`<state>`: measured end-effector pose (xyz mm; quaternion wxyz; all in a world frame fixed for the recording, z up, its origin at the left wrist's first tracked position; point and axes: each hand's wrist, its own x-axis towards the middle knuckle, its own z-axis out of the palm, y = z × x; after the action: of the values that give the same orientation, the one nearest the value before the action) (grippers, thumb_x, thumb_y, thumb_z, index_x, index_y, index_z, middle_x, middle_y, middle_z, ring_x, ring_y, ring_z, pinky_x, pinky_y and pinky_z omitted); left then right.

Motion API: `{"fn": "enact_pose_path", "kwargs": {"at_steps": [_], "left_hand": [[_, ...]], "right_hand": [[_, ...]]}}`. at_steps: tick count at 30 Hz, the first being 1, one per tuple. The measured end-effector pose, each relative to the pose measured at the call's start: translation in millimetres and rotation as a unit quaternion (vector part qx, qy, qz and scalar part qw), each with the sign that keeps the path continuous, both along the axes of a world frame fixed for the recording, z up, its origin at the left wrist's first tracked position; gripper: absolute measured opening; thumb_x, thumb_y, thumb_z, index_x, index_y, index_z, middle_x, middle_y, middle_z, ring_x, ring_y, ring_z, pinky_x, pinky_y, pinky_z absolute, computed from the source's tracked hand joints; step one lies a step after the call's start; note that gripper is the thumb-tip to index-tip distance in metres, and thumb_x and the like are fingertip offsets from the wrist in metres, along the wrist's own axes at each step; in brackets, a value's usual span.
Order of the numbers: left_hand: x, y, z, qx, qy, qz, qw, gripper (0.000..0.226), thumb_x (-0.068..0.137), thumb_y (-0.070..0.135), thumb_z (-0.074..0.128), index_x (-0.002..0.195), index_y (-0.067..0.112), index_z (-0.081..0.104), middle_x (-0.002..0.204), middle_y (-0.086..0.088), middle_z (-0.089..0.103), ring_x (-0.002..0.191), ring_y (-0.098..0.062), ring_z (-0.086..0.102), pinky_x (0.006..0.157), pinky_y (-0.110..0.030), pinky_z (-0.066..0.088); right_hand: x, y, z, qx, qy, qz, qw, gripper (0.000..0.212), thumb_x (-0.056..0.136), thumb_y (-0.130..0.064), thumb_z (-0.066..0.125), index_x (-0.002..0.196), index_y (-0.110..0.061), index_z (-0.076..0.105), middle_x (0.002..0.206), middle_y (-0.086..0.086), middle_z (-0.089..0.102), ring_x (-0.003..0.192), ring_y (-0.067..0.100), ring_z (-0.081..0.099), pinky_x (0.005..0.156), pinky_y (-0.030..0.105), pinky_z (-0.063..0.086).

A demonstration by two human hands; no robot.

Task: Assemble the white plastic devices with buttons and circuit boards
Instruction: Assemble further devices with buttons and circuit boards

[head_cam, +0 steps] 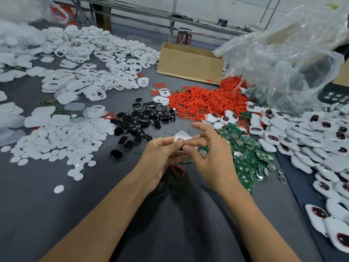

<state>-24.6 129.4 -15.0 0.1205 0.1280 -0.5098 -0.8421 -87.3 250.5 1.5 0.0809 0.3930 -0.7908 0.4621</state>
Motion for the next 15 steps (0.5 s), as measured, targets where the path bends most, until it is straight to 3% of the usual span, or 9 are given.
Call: {"fn": "enact_pose_path", "kwargs": {"at_steps": [3,7,11,15], "left_hand": [[-0.5,-1.2,-0.3,0.018,-0.019,0.039,0.999,0.016,0.094,0.0,0.052,0.094,-0.006,0.067,0.083,-0.011,0.071,0.068,-0.015,0.068,0.073,-0.025,0.059],[-2.7,1.7,-1.5,-0.021,-0.042,0.072,0.996,0.013,0.091,-0.007,0.055,0.094,-0.004,0.067,0.08,-0.009,0.073,0.068,-0.014,0.071,0.067,-0.022,0.059],[-5.3,7.6,-5.4,-0.058,-0.066,0.104,0.991,0.012,0.089,-0.009,0.057,0.095,-0.006,0.066,0.08,-0.013,0.072,0.064,-0.016,0.07,0.058,-0.021,0.057],[-5.6,11.2,-7.6,-0.133,-0.051,0.115,0.983,0.026,0.088,-0.01,0.054,0.073,0.007,0.067,0.069,-0.009,0.071,0.059,-0.015,0.069,0.055,-0.025,0.056]], "right_hand": [[-0.1,2.5,-1.6,-0.029,-0.067,0.03,0.997,0.045,0.084,0.003,0.063,0.124,-0.014,0.051,0.089,-0.014,0.073,0.095,0.003,0.062,0.089,0.023,0.045],[-3.7,7.2,5.3,-0.162,-0.164,0.031,0.973,0.035,0.085,0.007,0.056,0.112,-0.016,0.058,0.092,-0.003,0.074,0.091,0.011,0.066,0.081,0.026,0.048],[-5.6,3.3,11.5,-0.176,-0.161,-0.013,0.971,0.031,0.087,0.011,0.055,0.101,-0.015,0.062,0.086,-0.002,0.073,0.083,0.015,0.065,0.076,0.032,0.046],[3.3,-36.7,40.9,-0.127,-0.084,0.019,0.988,0.028,0.084,0.011,0.054,0.092,-0.012,0.068,0.083,-0.004,0.072,0.081,0.005,0.067,0.074,0.019,0.05]]}}
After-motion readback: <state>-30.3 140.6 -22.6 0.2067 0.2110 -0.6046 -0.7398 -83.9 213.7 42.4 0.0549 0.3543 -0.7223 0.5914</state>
